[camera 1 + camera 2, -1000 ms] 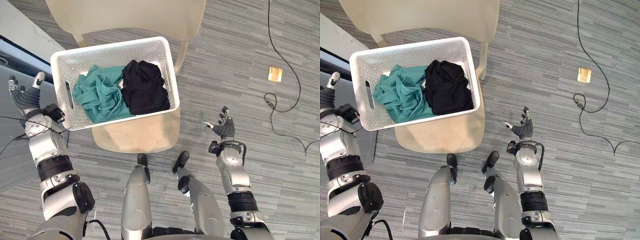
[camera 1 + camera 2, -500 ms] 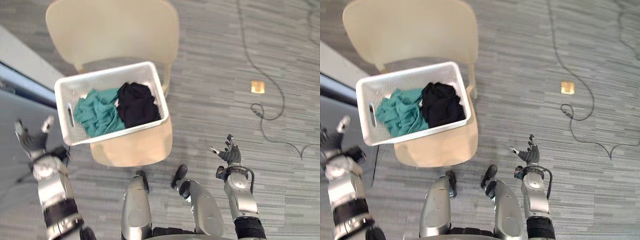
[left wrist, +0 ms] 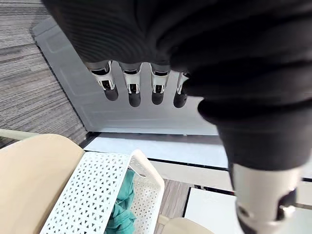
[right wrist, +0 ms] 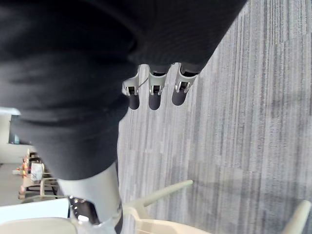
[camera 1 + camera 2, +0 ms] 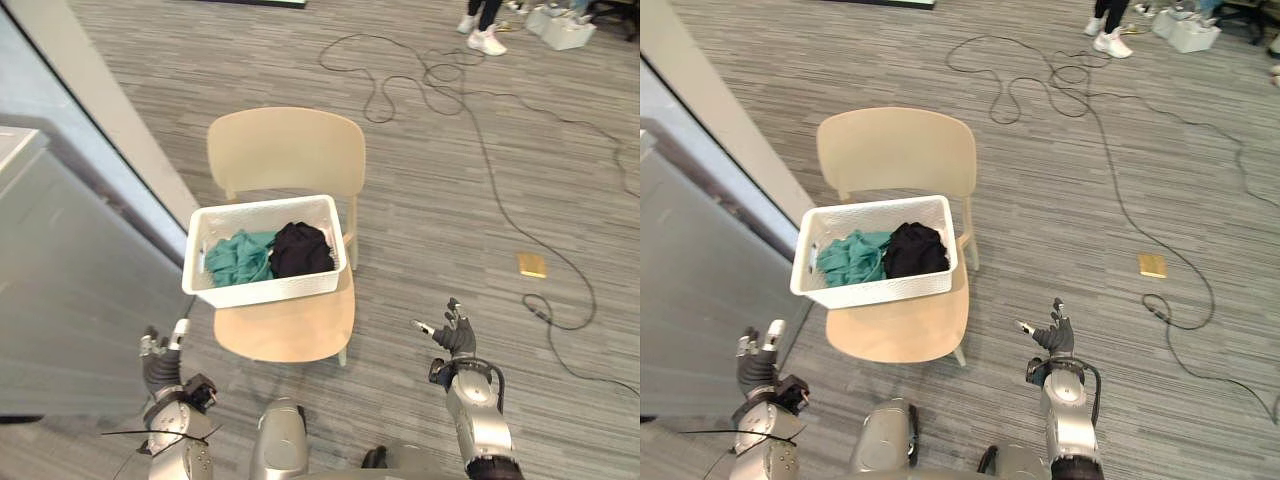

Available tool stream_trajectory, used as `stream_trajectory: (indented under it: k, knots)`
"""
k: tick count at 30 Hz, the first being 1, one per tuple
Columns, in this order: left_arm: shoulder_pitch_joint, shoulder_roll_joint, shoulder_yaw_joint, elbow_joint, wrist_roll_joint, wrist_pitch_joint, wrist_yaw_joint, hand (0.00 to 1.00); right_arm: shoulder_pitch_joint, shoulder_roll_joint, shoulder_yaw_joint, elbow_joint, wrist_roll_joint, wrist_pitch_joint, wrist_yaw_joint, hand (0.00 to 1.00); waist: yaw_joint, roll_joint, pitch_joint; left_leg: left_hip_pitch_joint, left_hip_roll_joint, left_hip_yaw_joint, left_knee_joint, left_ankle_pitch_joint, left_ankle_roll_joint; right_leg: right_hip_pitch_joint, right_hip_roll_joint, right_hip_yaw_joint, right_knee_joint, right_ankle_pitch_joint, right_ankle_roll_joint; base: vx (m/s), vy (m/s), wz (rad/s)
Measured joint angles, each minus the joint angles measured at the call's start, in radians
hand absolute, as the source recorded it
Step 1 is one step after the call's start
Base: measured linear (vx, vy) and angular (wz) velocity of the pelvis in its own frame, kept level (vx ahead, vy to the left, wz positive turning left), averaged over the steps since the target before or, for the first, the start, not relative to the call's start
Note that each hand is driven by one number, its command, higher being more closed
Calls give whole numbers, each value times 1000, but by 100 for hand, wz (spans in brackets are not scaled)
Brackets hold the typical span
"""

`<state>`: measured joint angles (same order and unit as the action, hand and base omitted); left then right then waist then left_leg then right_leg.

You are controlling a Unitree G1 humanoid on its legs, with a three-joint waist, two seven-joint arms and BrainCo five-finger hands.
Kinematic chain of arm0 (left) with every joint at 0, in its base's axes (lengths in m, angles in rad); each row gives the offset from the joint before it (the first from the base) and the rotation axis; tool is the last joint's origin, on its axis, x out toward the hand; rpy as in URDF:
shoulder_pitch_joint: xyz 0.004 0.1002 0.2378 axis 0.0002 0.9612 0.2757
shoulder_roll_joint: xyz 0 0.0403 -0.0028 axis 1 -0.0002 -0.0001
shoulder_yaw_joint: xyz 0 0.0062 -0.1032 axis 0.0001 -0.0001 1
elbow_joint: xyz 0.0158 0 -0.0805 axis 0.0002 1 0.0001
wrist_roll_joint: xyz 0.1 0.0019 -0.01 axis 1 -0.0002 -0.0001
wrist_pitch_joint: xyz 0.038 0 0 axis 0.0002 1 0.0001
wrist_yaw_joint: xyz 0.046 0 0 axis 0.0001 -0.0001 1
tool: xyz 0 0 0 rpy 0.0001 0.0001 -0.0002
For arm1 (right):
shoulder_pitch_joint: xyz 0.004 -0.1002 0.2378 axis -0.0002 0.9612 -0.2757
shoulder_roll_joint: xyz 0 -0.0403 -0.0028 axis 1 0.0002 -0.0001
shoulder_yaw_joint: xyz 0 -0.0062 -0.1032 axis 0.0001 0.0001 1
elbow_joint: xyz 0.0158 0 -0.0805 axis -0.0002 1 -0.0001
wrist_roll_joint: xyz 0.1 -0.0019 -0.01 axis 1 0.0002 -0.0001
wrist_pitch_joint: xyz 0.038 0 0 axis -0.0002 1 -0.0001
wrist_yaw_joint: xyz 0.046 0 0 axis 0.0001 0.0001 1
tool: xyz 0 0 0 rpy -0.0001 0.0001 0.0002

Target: Pick up the laundry basket with both hands and put the clothes into the washing machine.

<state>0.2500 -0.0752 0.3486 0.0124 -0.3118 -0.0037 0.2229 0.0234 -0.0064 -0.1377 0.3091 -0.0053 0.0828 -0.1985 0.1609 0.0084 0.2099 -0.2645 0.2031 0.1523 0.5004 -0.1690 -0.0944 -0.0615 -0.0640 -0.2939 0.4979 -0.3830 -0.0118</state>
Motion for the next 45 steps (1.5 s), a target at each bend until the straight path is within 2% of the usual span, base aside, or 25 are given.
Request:
stream_trajectory:
  k: [3, 4, 5, 6, 7, 10, 11, 12, 13, 15, 20, 22, 23, 24, 26, 28, 30, 32, 34, 35, 37, 38, 39, 41, 45]
  knots:
    - [26, 2, -6, 57, -12, -3, -5, 0, 5, -6, -30, 32, 5, 4, -16, 0, -17, -2, -1, 0, 11, 82, -115, 152, -3, 36, 9, -96, -91, 57, -38, -192, -152, 84]
    - [53, 3, -17, 64, -11, -1, -9, 0, 12, -6, -34, 31, 5, 6, -16, 0, -37, -2, 0, -20, 35, 125, -34, 130, 29, 51, 11, -145, -122, 78, -63, -167, -78, 56]
    - [59, 3, -20, 65, -10, -1, -11, 0, 15, -6, -37, 31, 5, 6, -16, 0, -38, -2, 0, -23, 40, 129, -4, 119, 41, 56, 11, -155, -125, 80, -66, -155, -51, 62]
    - [79, 9, -38, 85, -10, 1, -26, 0, 37, -6, -52, 31, 5, 6, -15, 0, -40, -1, 0, -19, 48, 124, 124, 71, 85, 78, 7, -184, -143, 90, -74, -138, -6, 45]
    - [90, 9, -50, 103, -10, 5, -37, 0, 59, -8, -60, 31, 5, 6, -15, 0, -41, -3, -4, -4, 49, 120, 194, 45, 88, 87, 0, -202, -160, 100, -71, -167, 3, 57]
    - [114, 4, -77, 140, -10, 19, -52, 0, 95, -15, -85, 37, 4, 6, -13, 0, -58, 7, -29, 86, 47, 88, 232, 2, 41, 95, -14, -234, -214, 153, -61, -116, 95, 45]
    - [124, 2, -75, 151, -10, 20, -56, 0, 85, -19, -91, 62, 2, 6, -11, 0, -68, 23, -41, 133, 42, 40, 181, 12, 6, 74, -23, -238, -213, 171, -54, -117, 205, 26]
    - [125, 2, -78, 152, -10, 21, -63, 0, 82, -24, -99, 83, -3, 6, -3, 0, -72, 36, -52, 183, 26, -10, 82, 2, -48, 33, -43, -238, -184, 179, -48, -137, 229, 25]
    - [124, 3, -81, 152, -10, 21, -66, 0, 81, -26, -106, 95, -5, 7, 1, 0, -74, 41, -54, 197, 1, -39, 23, -7, -66, 15, -52, -236, -172, 185, -44, -153, 249, 21]
    - [110, 1, -86, 152, -11, 18, -67, 0, 79, -15, -116, 130, -5, 11, 10, 0, -93, 43, -56, 231, -49, -68, -119, -8, -67, -17, -85, -226, -188, 237, -24, -187, 282, 31]
    - [82, 10, -180, 164, 1, 20, -74, 0, 96, 0, -120, 138, -8, 14, 9, 0, -97, 35, -53, 236, -137, -66, -258, -8, -47, -75, -181, -240, -164, 295, 18, -191, 249, 32]
    - [84, 10, -192, 178, 14, 23, -91, 0, 106, 3, -119, 119, -32, 16, 13, 0, -96, 28, -49, 243, -178, -65, -290, 12, 5, -79, -228, -240, -146, 302, 30, -256, 211, 35]
    - [85, 7, -187, 179, 21, 27, -93, 0, 127, 8, -116, 92, -45, 16, 23, 0, -97, 26, -43, 243, -198, -66, -302, 14, 45, -78, -252, -239, -126, 300, 34, -281, 182, 34]
    - [86, 2, -186, 179, 24, 27, -92, 0, 137, 12, -111, 82, -45, 16, 26, 0, -97, 21, -40, 245, -207, -68, -300, 14, 52, -79, -257, -231, -115, 298, 37, -238, 110, 27]
    - [109, 2, -165, 178, 41, 28, -91, 0, 161, 29, -62, 55, -46, 23, 29, 0, -92, 7, -30, 244, -220, -69, -275, 6, 104, -93, -258, -137, -44, 271, 41, -172, 53, 22]
    - [130, 0, -145, 178, 46, 30, -91, 0, 168, 50, -15, 55, -46, 25, 31, 0, -92, -8, -25, 238, -223, -83, -260, 4, 108, -102, -222, -28, 79, 202, 64, -115, -29, 30]
    - [143, -4, -143, 177, 46, 32, -91, 0, 174, 68, 27, 52, -44, 24, 28, 0, -91, -28, -35, 169, -235, -153, -214, 7, 106, -81, -123, 122, 132, 91, 83, -132, -168, 75]
    - [141, -9, -153, 181, 46, 38, -91, 0, 174, 65, 61, 51, -44, 14, 27, 0, -89, -46, -42, 118, -252, -177, -181, 10, 101, -37, -109, 168, 41, 10, 55, -135, -210, 94]
    - [153, -13, -156, 167, 47, 44, -92, 0, 170, 43, 96, 56, -42, 7, 24, 0, -90, -11, -37, 76, -215, -155, -144, 7, 95, -31, -106, 96, 32, 16, 41, -88, -149, 92]
    - [153, -13, -149, 150, 47, 43, -89, 0, 162, 34, 115, 57, -42, 7, 23, 0, -87, 10, -29, 53, -168, -88, -113, 9, 92, -30, -107, 57, 40, 14, 31, -38, -123, 91]
    - [150, -13, -145, 140, 45, 39, -82, 0, 141, 25, 142, 58, -39, 7, 23, 0, -93, 37, -26, 30, -66, 96, -57, 10, 90, -16, -111, -9, 37, 15, 27, -7, -80, 93]
    - [142, -11, -153, 139, 42, 39, -83, 0, 130, 25, 145, 58, -36, 7, 24, 0, -93, 46, -26, 44, 5, 259, -45, 11, 97, 3, -113, -50, 26, 15, 27, 36, -15, 97]
    - [137, -9, -161, 139, 42, 40, -88, 0, 120, 29, 144, 59, -36, 7, 23, 0, -93, 41, -24, 67, 50, 364, -48, 13, 98, 24, -126, -90, 15, 16, 28, 52, 4, 99]
    - [131, 1, -189, 141, 43, 44, -88, 0, 111, 28, 136, 73, -32, 6, 21, 0, -95, 34, -23, 91, 54, 429, -77, 35, 97, 59, -146, -145, -21, 25, 44, 67, 51, 88]
    - [121, 0, -212, 162, 44, 44, -89, 0, 78, 39, 142, 178, -23, 9, 28, 0, -90, 30, -28, 79, -12, 377, -133, 64, 118, 119, -151, -211, -136, 77, 88, 97, 124, 61]
